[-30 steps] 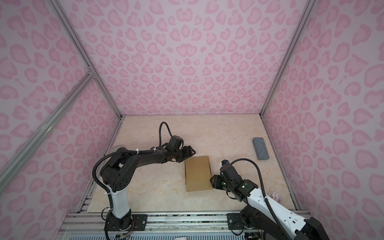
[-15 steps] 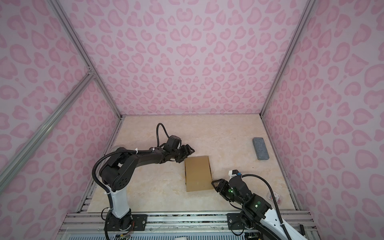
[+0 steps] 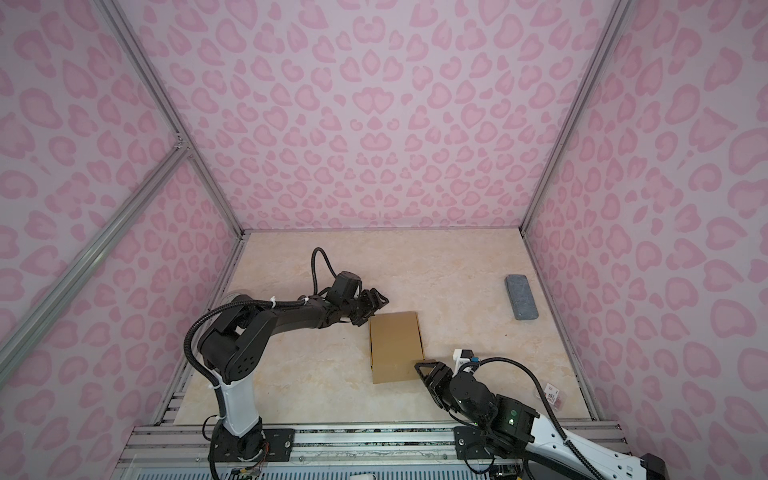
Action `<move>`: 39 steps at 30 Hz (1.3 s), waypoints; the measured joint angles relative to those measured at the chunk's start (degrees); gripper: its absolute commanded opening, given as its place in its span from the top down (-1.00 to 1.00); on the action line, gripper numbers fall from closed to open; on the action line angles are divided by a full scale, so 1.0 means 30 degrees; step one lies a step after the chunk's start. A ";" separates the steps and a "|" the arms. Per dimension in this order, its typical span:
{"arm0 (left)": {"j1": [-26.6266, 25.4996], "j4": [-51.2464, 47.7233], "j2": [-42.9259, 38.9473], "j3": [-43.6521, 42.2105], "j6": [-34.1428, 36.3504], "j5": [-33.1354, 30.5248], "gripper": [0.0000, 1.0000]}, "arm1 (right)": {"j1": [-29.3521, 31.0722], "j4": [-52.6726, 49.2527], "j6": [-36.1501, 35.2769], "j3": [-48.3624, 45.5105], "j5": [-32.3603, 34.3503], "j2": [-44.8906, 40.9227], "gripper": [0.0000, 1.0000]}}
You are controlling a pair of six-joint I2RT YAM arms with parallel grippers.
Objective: Fold the paper box
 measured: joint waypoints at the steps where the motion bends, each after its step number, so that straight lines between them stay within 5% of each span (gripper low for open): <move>1: -0.0007 0.0000 0.0000 0.0000 -0.0015 -0.0007 -0.56 | 0.0015 -0.0138 0.0007 0.0102 0.0168 0.0772 -0.26; 7: -0.0015 0.0007 -0.0015 0.0000 -0.0146 -0.0036 -0.56 | 0.0138 -0.0226 -0.0087 0.1982 0.0335 0.4962 -0.25; 16: -0.0036 0.0182 -0.0058 -0.0146 -0.0197 -0.0124 -0.56 | 0.0342 0.1326 -0.0073 0.1872 0.0430 0.6572 -0.25; 39: -0.0780 0.0175 -0.0233 -0.0219 0.0189 -0.1880 -0.56 | -0.0437 0.4692 -0.1749 0.1683 0.0816 0.6608 0.20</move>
